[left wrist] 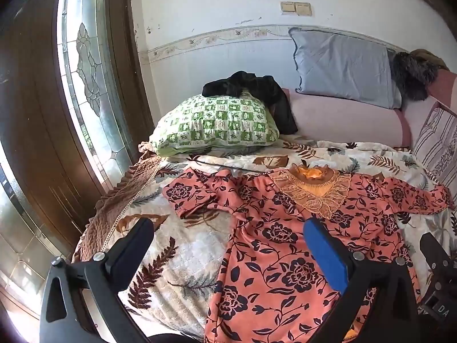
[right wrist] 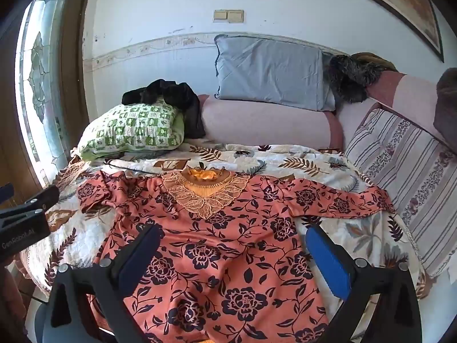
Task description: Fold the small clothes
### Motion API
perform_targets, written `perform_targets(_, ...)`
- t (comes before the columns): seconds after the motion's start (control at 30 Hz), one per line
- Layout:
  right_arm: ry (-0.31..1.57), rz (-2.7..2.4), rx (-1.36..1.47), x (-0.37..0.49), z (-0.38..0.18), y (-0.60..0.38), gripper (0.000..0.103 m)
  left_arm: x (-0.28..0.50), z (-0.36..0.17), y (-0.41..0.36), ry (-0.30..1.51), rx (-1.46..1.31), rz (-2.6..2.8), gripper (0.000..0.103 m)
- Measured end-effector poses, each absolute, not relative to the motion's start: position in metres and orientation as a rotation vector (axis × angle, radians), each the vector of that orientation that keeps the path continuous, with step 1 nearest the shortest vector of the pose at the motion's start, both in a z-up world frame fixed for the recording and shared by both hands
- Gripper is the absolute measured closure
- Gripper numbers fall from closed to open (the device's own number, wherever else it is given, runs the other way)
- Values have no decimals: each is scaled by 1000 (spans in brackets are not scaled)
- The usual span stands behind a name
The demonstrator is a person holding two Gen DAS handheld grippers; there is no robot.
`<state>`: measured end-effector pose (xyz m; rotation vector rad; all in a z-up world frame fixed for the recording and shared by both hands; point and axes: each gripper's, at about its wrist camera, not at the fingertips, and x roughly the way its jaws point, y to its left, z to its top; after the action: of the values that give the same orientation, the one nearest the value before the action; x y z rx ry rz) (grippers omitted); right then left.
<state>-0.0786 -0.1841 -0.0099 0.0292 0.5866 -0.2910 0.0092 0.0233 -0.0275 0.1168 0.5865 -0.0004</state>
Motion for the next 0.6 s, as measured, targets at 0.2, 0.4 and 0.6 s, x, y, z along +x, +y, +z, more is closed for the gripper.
perform_targets(0.2,635,-278,40,-77,-29,-183,0,19,-42,28,614,117,4,0)
perform_targets(0.4,698,-283,42,-61,-44,-176,0,22,-50,30,632,114,16,0)
perform_targets(0.6,714,-283,40,-59,-48,-176,0,26,-56,32,642,114,19,0)
